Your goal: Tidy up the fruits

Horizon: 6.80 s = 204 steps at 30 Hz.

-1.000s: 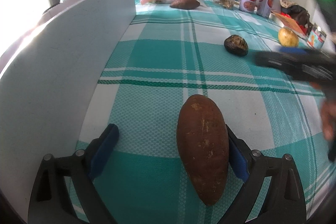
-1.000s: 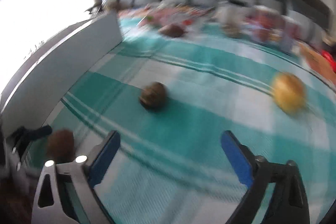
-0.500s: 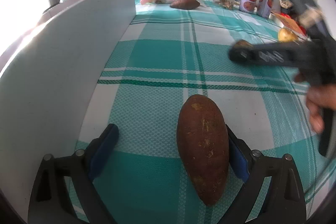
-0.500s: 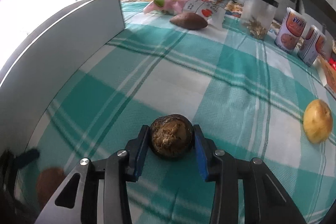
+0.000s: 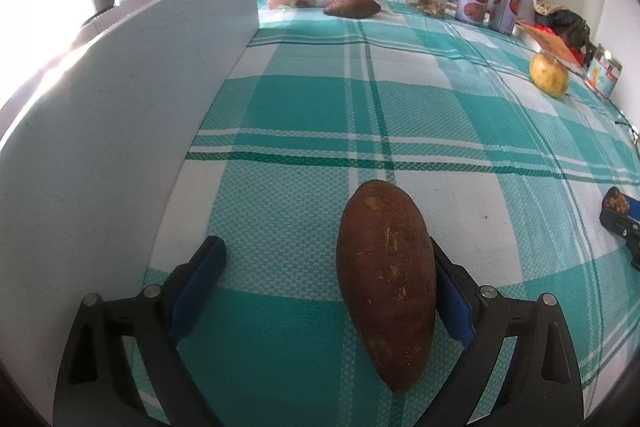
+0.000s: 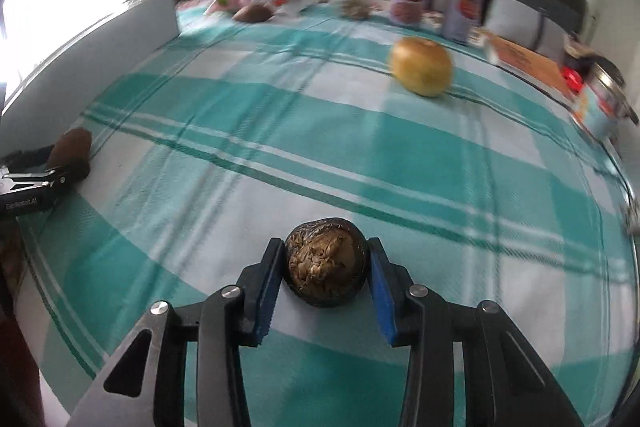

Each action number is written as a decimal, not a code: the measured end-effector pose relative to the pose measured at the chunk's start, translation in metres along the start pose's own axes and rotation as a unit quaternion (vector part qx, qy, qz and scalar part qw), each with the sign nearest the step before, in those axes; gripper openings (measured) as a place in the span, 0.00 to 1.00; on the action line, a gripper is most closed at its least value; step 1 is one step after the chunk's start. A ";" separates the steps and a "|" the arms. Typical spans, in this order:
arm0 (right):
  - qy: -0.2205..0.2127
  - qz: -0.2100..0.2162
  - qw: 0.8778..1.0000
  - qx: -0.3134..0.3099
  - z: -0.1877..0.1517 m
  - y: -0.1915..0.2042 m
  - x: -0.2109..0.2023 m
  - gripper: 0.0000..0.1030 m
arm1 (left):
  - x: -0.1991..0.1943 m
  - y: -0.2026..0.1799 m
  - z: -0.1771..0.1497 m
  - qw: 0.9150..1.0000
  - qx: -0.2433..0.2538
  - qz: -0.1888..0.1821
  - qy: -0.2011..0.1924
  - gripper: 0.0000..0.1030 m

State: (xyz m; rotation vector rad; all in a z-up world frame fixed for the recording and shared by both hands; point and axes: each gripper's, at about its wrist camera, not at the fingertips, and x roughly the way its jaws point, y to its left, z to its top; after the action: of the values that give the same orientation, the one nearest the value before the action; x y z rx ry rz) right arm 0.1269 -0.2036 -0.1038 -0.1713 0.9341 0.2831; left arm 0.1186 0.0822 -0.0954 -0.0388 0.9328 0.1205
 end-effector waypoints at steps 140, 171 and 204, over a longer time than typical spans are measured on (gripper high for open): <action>0.018 -0.020 0.998 0.061 -0.002 -0.022 0.012 1.00 | 0.000 0.000 0.000 1.000 -0.001 -0.001 0.000 0.94; 0.028 0.057 0.997 0.052 0.009 -0.013 0.001 0.39 | -0.032 0.006 -0.002 0.988 -0.026 -0.137 0.059 0.40; -0.068 0.272 0.955 -0.100 0.148 0.296 -0.085 0.94 | -0.156 0.226 0.019 0.977 -0.206 0.033 -0.047 0.84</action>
State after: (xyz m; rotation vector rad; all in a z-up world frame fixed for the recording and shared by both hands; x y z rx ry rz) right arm 0.1000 0.1031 0.0452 -0.0747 0.8007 0.8919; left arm 0.0148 0.2951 0.0455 -0.3839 0.8016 0.3742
